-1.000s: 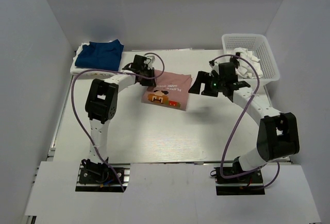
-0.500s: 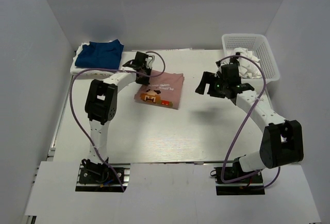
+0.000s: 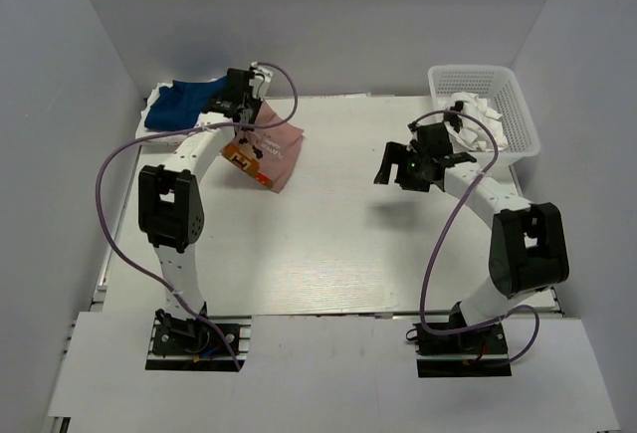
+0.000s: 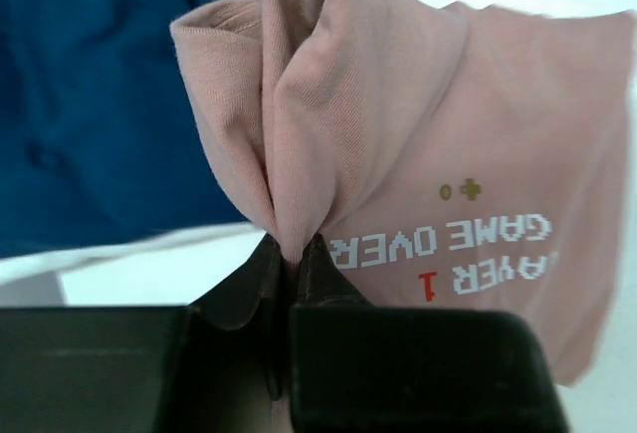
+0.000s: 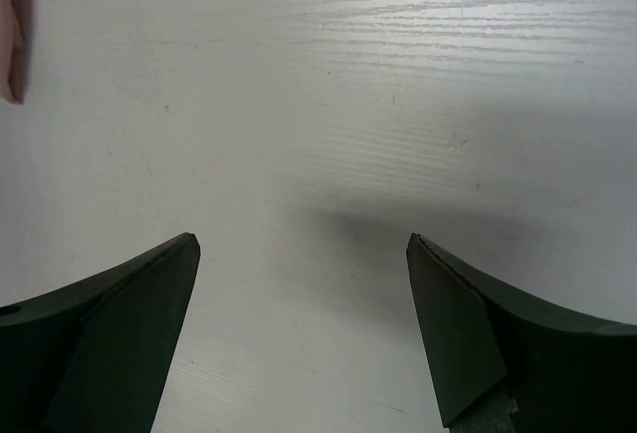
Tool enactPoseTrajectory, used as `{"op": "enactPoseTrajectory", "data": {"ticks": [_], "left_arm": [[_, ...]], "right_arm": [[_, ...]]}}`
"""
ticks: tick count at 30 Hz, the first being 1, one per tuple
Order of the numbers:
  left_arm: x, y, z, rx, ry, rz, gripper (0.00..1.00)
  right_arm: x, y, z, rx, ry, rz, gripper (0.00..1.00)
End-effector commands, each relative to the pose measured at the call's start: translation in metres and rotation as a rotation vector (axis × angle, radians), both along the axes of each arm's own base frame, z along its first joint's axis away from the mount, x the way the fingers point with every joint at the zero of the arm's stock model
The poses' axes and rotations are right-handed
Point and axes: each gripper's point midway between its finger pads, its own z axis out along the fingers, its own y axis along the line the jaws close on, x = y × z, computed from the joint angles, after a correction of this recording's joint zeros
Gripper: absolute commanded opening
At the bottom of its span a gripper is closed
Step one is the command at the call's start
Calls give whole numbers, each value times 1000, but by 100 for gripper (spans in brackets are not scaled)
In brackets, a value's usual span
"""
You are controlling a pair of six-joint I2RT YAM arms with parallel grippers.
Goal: Fold and stack the t-shirts
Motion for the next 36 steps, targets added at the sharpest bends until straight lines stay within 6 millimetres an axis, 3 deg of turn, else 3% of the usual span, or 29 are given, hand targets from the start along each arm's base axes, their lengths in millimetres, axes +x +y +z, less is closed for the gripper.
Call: {"op": "enactPoseTrajectory", "data": {"ticks": [1, 8, 9, 11, 12, 16, 25, 30, 36], "left_arm": [[14, 20, 70, 17, -143, 11, 0], [38, 32, 89, 16, -189, -19, 0], [41, 36, 105, 18, -216, -24, 0], [48, 39, 105, 23, -215, -29, 0], [51, 43, 119, 21, -246, -33, 0], [54, 42, 133, 15, -274, -70, 0], [67, 75, 175, -19, -383, 14, 0], [76, 90, 167, -34, -381, 44, 0], [90, 135, 137, -7, -365, 169, 0]], "right_arm": [[16, 6, 16, 12, -36, 29, 90], [20, 8, 11, 8, -12, 35, 90], [21, 8, 10, 8, -10, 31, 90], [26, 7, 10, -1, -8, 24, 90], [23, 7, 8, -7, 10, 25, 90], [27, 9, 4, -5, 22, 26, 90], [33, 13, 0, 2, 42, 23, 90], [37, 18, -10, 19, 74, 25, 90], [50, 22, -4, 17, 67, 35, 90]]}}
